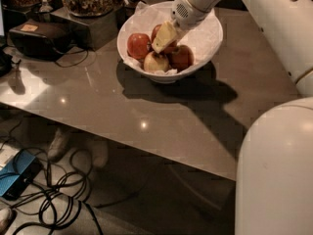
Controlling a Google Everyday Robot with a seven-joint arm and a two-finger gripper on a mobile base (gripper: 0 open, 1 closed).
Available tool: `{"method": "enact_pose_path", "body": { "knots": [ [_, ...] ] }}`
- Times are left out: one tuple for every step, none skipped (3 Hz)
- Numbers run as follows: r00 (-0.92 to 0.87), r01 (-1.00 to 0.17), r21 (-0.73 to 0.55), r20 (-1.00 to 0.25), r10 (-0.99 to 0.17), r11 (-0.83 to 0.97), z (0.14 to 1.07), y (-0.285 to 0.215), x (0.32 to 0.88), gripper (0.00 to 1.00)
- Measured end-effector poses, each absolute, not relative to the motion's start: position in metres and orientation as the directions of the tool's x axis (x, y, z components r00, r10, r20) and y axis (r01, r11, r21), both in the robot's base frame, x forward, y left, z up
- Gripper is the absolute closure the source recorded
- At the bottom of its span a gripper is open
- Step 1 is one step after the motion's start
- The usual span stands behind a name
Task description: Pick apple from white bowl
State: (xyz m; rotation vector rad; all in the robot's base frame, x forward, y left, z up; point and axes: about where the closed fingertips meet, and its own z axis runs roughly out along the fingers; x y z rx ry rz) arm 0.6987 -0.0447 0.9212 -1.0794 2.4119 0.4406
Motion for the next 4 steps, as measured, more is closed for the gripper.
{"method": "enact_pose_path", "body": {
  "knots": [
    [-0.526,-0.788,0.064,-0.586,-0.617,0.612,0.948,-0.044,0.681,1.0],
    [-0.437,-0.838,0.023,-0.625,-0.647,0.544,0.979,-0.037,0.652,1.0],
    [-0.344,-0.886,-0.02,-0.644,-0.684,0.464,1.008,-0.031,0.623,1.0],
    [-0.246,-0.93,-0.051,-0.649,-0.72,0.364,1.032,-0.025,0.597,1.0]
  ]
}}
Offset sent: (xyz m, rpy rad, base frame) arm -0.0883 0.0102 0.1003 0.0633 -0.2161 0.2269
